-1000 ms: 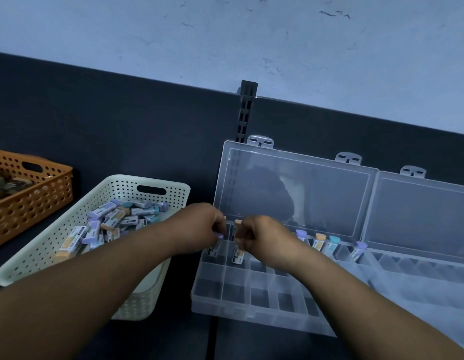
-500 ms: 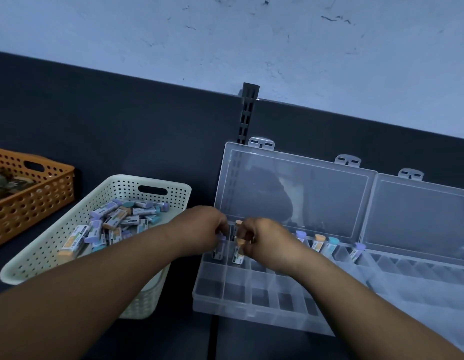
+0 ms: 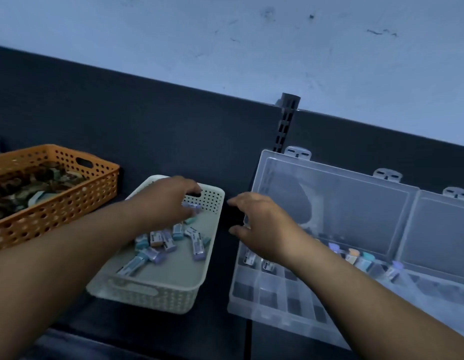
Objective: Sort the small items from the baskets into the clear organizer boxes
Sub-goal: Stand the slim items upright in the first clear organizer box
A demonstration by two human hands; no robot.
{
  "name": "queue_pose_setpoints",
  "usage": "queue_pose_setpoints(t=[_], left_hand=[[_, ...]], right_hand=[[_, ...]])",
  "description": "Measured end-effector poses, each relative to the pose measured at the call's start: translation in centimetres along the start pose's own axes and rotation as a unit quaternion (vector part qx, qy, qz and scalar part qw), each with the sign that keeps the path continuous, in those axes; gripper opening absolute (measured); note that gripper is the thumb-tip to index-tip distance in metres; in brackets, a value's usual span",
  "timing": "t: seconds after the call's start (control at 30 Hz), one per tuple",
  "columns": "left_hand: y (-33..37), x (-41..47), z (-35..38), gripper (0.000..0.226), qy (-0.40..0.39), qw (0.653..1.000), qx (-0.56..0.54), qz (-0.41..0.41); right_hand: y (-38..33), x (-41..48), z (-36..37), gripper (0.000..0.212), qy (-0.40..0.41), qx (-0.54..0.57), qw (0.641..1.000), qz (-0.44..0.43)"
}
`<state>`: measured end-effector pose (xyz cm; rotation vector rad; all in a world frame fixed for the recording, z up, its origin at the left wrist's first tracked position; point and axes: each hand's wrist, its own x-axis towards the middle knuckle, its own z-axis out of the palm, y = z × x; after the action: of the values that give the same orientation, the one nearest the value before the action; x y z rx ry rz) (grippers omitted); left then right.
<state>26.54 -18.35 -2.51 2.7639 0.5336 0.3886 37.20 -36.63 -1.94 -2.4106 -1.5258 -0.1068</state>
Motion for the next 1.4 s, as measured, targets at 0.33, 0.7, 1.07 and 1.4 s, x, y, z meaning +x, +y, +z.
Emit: queue_pose_setpoints(t=[0.33, 0.7, 1.07, 1.4], left_hand=[[-4.8, -2.6, 0.7, 0.017, -0.107, 0.994, 0.012, -0.033], [-5.7, -2.2, 1.5, 0.035, -0.147, 0.981, 0.125, 0.03], [-6.7, -2.0, 1.9, 0.011, -0.092, 0.994, 0.037, 0.035], [-3.6, -2.4, -0.4, 0.014, 0.012, 0.973, -0.232, 0.009]], right_hand=[[-5.1, 6.2, 3.5, 0.053, -0.129, -0.072, 0.988, -0.042], [-6.6, 9.0, 5.7, 0.041, -0.272, -0.217, 0.936, -0.05], [-5.3, 9.3, 4.9, 0.027, -0.182, -0.025, 0.982, -0.031], [-2.8, 5.6, -0.5, 0.022, -0.093, 0.26, 0.96, 0.046]])
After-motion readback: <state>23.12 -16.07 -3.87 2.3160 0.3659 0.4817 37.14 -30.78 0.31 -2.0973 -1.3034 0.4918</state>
